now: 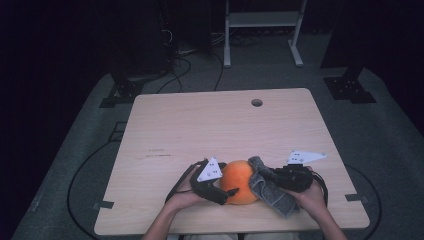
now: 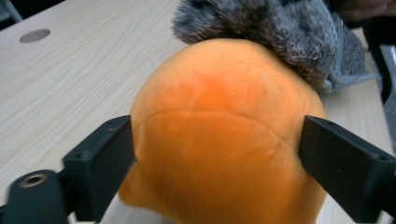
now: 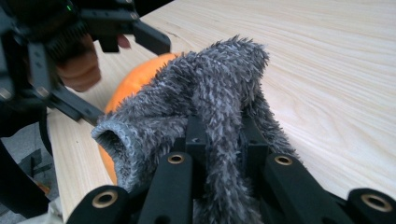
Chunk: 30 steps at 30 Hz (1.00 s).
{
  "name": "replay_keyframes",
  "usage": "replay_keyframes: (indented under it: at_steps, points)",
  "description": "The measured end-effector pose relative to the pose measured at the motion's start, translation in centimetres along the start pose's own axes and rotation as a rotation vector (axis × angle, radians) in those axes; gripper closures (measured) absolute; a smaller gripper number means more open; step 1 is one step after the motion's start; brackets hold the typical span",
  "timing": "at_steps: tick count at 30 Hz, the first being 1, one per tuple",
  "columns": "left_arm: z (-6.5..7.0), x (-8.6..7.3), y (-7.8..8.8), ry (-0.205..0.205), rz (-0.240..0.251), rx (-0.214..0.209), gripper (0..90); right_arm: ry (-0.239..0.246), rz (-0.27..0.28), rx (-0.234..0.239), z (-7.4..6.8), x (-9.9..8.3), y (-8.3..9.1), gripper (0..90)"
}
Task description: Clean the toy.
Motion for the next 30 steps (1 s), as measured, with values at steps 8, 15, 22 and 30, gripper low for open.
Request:
replay_keyframes:
  at_steps: [8,15,22,30]
  points:
    - [0.2,-0.2,-0.4,0.002,-0.089,-0.04,19.9,0.029,-0.02,-0.05,-0.4,-0.2,0.3,77.8]
    - [1.4,1.8,-0.7,-0.111,-0.03,0.019,27.9,0.141,0.053,-0.03,-4.0,1.3,0.8,77.9]
    - [1.0,1.2,-0.7,-0.005,-0.056,0.002,8.5,0.078,0.04,-0.045,-2.1,0.5,0.2,77.7]
    - [0.9,0.5,-1.1,0.03,-0.021,0.018,26.6,0.056,0.058,-0.06,-1.4,0.2,0.2,77.5]
Point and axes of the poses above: each handheld gripper's, and its own axes: y roughly backward along the jaws, x roughly out of its top, z roughly to its right, the point moved 1 cm from there along -y, roughly forward along the jaws, and after that the axes turned 12 degrees about -y, right-handed, at the moved point
